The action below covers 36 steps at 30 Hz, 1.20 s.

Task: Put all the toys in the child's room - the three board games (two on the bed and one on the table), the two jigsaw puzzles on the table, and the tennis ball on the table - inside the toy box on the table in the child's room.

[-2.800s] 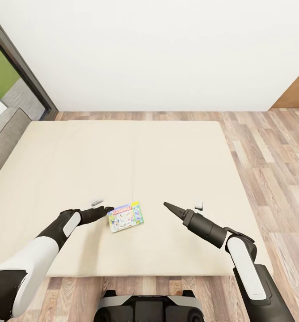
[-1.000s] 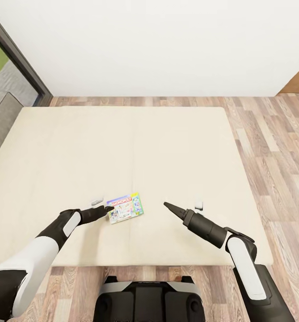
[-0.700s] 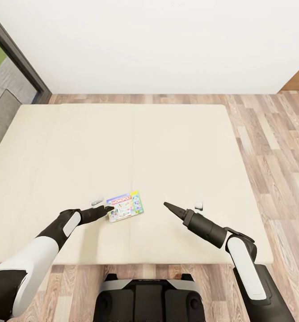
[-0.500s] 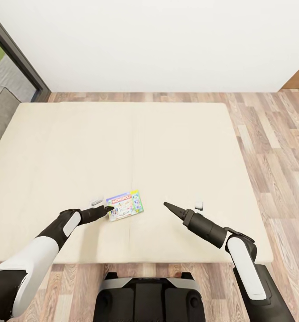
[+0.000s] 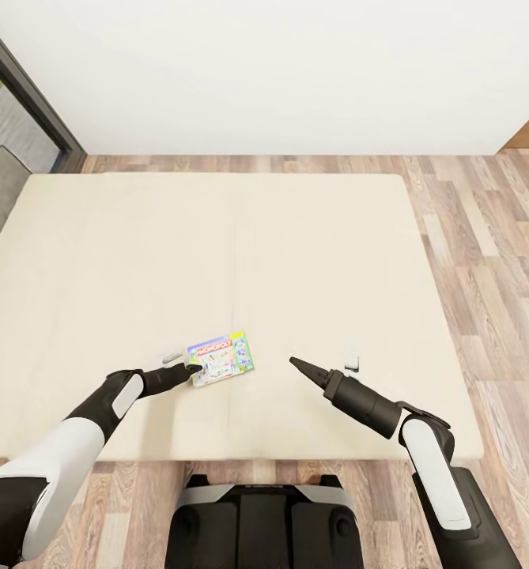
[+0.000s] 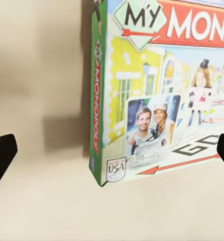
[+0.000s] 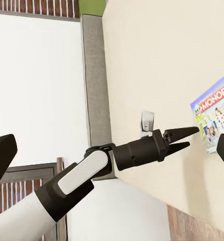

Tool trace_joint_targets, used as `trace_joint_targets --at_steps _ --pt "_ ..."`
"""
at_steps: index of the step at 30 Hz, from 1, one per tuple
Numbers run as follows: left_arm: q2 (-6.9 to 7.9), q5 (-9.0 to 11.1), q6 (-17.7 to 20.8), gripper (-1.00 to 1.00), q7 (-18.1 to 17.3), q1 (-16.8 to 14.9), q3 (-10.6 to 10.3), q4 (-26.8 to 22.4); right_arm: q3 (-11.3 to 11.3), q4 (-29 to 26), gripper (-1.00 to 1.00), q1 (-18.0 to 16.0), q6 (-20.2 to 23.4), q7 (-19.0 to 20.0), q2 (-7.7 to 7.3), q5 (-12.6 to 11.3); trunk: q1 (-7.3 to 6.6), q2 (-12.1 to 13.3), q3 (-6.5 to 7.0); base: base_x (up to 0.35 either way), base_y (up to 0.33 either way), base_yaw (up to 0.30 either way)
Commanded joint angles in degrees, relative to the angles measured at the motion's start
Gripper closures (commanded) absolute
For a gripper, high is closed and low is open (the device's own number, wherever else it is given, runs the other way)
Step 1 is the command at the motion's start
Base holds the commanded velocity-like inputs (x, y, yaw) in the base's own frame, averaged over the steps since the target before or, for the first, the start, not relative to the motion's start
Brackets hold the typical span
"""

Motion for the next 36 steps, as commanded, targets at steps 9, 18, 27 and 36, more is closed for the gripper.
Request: trace_joint_targets --at_steps 9,18,27,36 --pt "-0.76 0.4 1.0 -1.0 3.0 -0.4 -0.3 -1.8 0.3 0.0 -1.0 0.0 0.2 -0.1 0.03 -0.1 0.03 -0.1 -0.9 0.0 0.0 0.0" --pt "-2.44 0.4 5.6 -1.0 16.9 -5.0 -0.2 -7.4 0.3 0.0 -1.0 0.0 0.2 -0.3 0.05 -0.1 0.03 -0.1 -1.74 0.0 0.0 0.0" --pt "-3.52 0.4 6.1 -1.0 19.9 -6.9 -0.2 -7.7 0.3 0.0 -1.0 0.0 0.1 -0.3 0.06 -0.1 0.03 -0.1 -2.57 0.0 0.0 0.0" --pt "-3.72 0.4 5.8 -1.0 20.2 -7.0 -0.2 -6.2 0.3 0.0 -1.0 0.0 0.2 -0.2 0.02 -0.1 0.03 -0.1 -3.41 0.0 0.0 0.0"
